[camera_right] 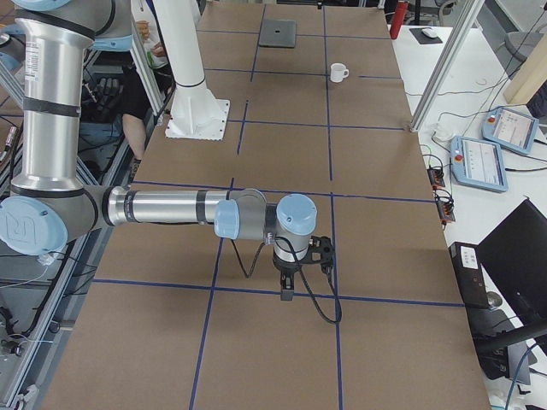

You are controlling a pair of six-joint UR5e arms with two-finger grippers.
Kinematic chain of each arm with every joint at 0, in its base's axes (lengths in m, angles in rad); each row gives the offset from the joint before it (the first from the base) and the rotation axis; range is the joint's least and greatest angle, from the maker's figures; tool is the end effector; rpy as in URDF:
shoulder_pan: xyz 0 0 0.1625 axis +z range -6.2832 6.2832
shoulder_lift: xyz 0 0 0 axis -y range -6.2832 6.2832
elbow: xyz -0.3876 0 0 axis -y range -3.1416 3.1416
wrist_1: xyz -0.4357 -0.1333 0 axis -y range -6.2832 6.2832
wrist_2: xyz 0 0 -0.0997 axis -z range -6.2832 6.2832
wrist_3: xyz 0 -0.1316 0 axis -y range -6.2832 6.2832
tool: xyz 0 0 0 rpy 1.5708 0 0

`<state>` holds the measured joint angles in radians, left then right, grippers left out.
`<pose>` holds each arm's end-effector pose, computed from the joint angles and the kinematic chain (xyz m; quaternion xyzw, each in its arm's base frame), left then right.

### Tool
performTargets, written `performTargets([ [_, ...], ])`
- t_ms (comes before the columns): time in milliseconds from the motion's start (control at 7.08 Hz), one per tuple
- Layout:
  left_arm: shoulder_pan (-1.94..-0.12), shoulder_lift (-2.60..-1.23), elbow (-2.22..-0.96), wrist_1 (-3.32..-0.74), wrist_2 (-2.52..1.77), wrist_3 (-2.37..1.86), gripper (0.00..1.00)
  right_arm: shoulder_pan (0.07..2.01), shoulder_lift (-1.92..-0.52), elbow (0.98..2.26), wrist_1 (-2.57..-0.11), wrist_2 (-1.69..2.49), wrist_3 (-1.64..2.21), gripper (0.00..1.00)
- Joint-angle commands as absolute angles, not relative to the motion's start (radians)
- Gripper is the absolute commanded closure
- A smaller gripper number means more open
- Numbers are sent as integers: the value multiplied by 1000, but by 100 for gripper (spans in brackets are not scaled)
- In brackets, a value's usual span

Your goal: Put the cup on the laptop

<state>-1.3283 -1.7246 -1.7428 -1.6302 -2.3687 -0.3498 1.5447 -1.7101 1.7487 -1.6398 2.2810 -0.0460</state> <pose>0.1059 -0.5909 0.4538 0.0574 0.4161 0.0257 0.9071 0.0350 -0.4793 0.6323 -0.0108 -0.3478 -0.0285 0.9371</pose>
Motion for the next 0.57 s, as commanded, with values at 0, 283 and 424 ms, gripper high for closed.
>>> performTargets([
  [0,-1182,-1950,-1601,-1646,-2365,-599,0,1545,-1710,1749,-1640,2281,-46,0],
  [283,-1134,-2113,-1395,-1698,-2364,-679,0,1545,-1710,1749,-1640,2281,-46,0],
  [424,-1117,-2165,-1282,-1806,-2359,-755,0,1545,-1709,1749,-1640,2281,-46,0],
])
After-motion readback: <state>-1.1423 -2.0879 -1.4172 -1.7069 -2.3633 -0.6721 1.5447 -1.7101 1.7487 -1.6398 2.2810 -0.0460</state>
